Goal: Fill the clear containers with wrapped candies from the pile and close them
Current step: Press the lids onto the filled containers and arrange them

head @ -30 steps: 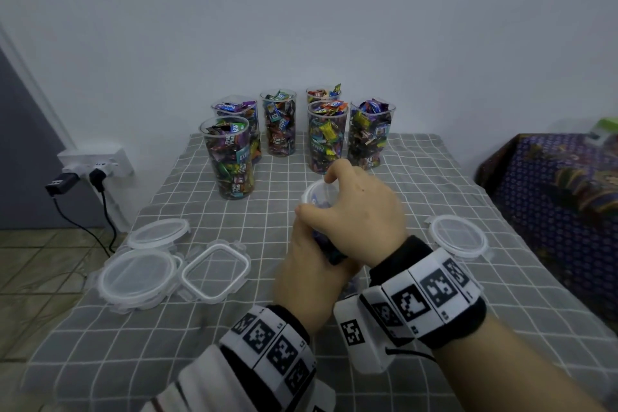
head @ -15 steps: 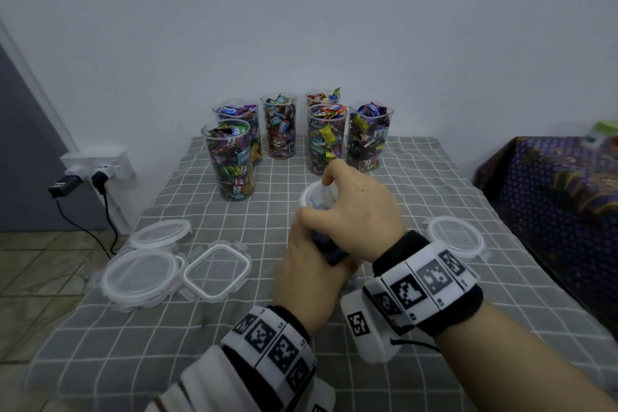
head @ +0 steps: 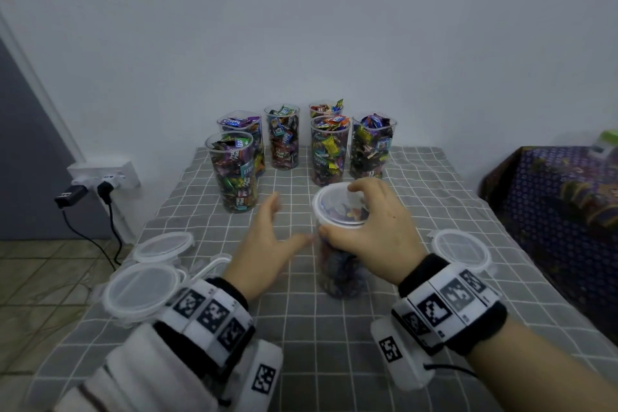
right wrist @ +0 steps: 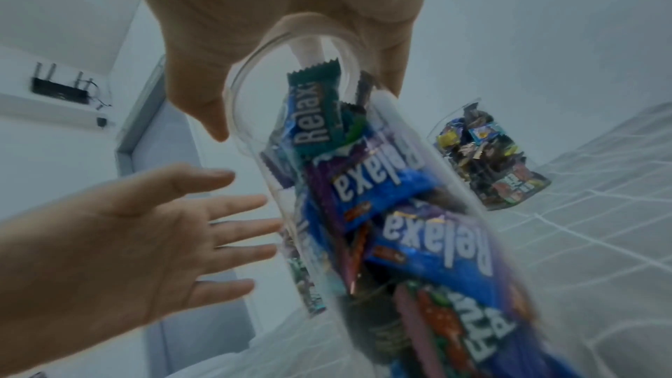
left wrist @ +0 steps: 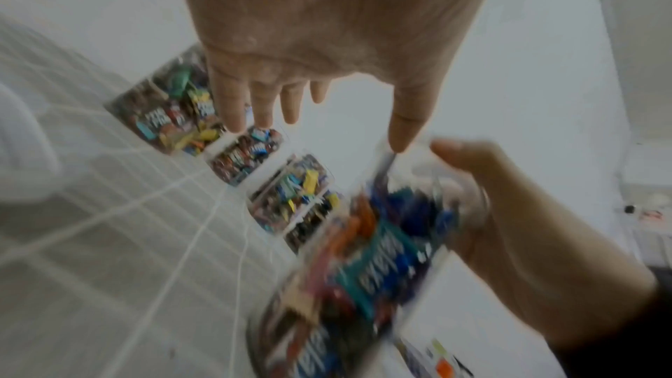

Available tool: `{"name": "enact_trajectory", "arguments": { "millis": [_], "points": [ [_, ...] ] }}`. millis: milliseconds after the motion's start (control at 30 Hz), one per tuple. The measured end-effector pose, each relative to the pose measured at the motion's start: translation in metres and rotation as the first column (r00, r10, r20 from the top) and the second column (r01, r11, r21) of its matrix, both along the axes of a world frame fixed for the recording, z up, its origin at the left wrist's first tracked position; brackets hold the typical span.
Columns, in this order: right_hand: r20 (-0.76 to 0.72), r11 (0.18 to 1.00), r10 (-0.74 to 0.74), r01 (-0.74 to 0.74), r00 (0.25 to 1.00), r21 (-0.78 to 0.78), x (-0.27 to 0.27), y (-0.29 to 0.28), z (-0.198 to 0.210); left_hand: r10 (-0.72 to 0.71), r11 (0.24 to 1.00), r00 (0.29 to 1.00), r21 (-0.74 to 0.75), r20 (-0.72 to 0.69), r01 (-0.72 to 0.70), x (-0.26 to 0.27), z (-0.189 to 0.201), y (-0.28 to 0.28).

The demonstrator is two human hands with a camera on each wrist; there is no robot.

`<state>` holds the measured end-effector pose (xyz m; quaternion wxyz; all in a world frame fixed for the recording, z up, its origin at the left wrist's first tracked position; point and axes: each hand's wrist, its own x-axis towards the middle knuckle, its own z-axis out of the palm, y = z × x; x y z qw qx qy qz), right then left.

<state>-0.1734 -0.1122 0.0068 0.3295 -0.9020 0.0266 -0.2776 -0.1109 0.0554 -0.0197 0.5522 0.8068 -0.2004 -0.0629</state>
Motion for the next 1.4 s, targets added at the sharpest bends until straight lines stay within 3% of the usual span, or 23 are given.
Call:
{"name": "enact_trajectory", "arguments": {
  "millis": [233, 433, 867, 1033, 1133, 1333, 1400],
  "points": [
    [-0.043, 0.985, -0.172, 0.173, 0.984, 0.016, 0.040, -0.045, 0.003, 0.340, 0.935, 0.940, -0.113, 0.006, -0.337, 0.073, 0.029, 0.025],
    [-0.039, 0.944, -0.327, 0.328, 0.944, 0.030, 0.071, -0.082, 0.003, 0.519, 0.853, 0.855, -0.051, -0.029, -0.519, 0.136, 0.029, 0.034],
    [0.026, 0.830, -0.558, 0.558, 0.829, 0.029, 0.111, -0.144, 0.004, 0.561, 0.816, 0.827, -0.149, -0.035, -0.559, 0.185, 0.006, 0.005],
    [0.031, 0.822, -0.570, 0.570, 0.821, 0.009, 0.114, -0.148, 0.002, 0.599, 0.799, 0.801, -0.064, -0.011, -0.598, 0.183, 0.007, 0.005],
    [-0.016, 0.820, -0.573, 0.573, 0.819, -0.017, 0.112, -0.148, 0.005, 0.564, 0.826, 0.825, 0.001, 0.021, -0.564, 0.175, 0.013, 0.006],
    [-0.091, 0.863, -0.505, 0.502, 0.858, -0.051, 0.103, -0.152, 0.011, 0.400, 0.915, 0.916, -0.044, -0.010, -0.400, 0.150, 0.013, -0.007],
    [-0.102, 0.890, -0.452, 0.455, 0.886, 0.008, 0.099, -0.152, 0.011, 0.359, 0.932, 0.933, -0.048, -0.036, -0.360, 0.147, 0.008, -0.012]
  ]
}}
